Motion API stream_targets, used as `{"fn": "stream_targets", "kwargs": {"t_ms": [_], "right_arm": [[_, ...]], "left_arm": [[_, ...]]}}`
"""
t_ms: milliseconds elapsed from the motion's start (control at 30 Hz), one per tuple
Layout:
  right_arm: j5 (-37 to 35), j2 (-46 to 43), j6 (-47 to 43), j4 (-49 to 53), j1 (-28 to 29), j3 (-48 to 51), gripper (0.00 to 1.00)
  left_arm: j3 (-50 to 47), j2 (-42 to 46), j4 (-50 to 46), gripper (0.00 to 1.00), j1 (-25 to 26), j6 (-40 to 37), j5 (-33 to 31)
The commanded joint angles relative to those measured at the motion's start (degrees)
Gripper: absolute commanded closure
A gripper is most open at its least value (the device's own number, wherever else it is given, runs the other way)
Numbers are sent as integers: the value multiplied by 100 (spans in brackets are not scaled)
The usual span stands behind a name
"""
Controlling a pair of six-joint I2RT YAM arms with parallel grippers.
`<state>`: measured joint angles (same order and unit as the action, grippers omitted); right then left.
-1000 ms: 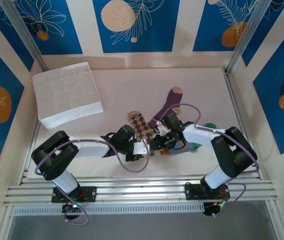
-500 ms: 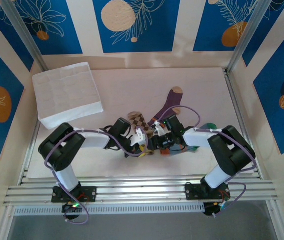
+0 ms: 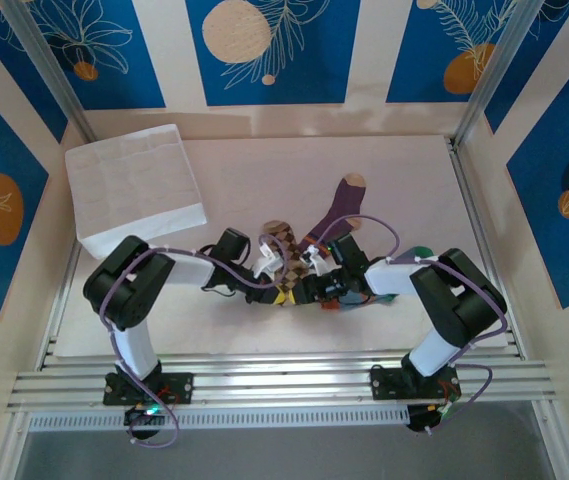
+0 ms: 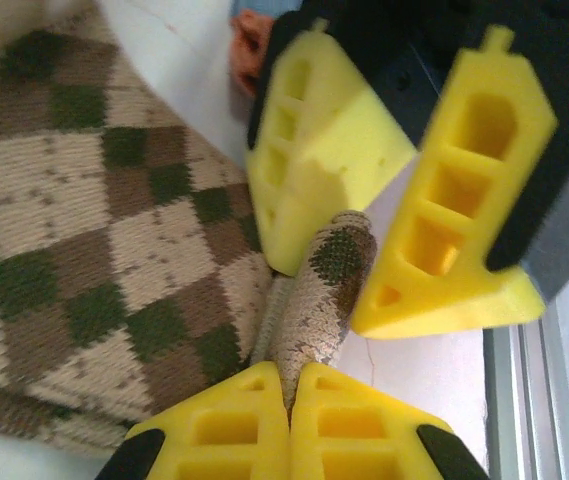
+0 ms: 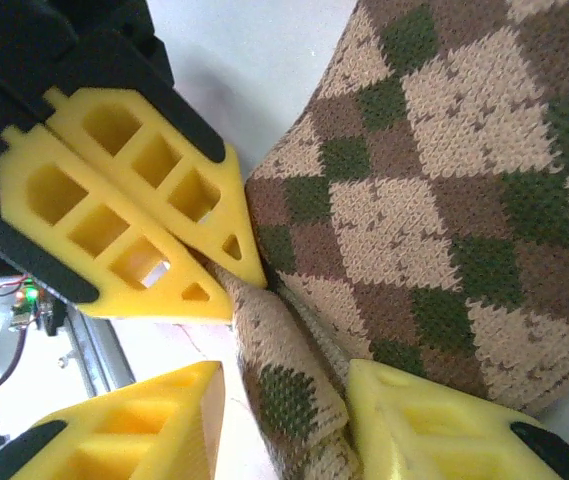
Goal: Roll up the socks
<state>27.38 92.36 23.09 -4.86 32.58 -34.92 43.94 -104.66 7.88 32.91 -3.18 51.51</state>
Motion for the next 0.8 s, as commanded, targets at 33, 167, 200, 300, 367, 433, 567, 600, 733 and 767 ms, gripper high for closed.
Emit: {"fn": "stream_targets", "kwargs": {"t_ms": [33, 167, 200, 300, 367, 433, 567, 600, 733, 767], "right_arm": [[-571, -16, -249, 580, 126, -195, 65], [-1032, 238, -128, 1146, 135, -637, 81], [-1136, 295, -72, 1314, 132, -746, 85], [-1446, 490, 113, 2009, 122, -1074, 92], [-1578, 615, 213, 2424, 119, -1226, 96], [-1606, 705, 272, 2709, 117, -1329, 97], [-1619, 899, 336, 3124, 117, -1517, 98], [-1629, 936, 346, 3219, 117, -1557, 98], [-1672, 1107, 333, 3595, 110, -1782, 98], [-1670, 1137, 317, 3681, 111, -1843, 98]], "left_arm": [[238, -248, -241, 100, -132, 400, -4], [115, -155, -39, 100, -134, 343, -86], [54, -92, 56, 100, -135, 319, -96], [-238, 226, 506, 89, -131, 158, -159], [-425, 525, 650, 82, -123, -123, -273], [-557, 822, 682, 82, -126, -463, -332], [-802, 1411, 702, 81, -40, -1278, -482], [-867, 1540, 727, 81, 2, -1468, -598], [-1141, 2121, 773, 80, 513, -2535, -1641], [-1218, 2229, 808, 79, 703, -2899, -2022]]}}
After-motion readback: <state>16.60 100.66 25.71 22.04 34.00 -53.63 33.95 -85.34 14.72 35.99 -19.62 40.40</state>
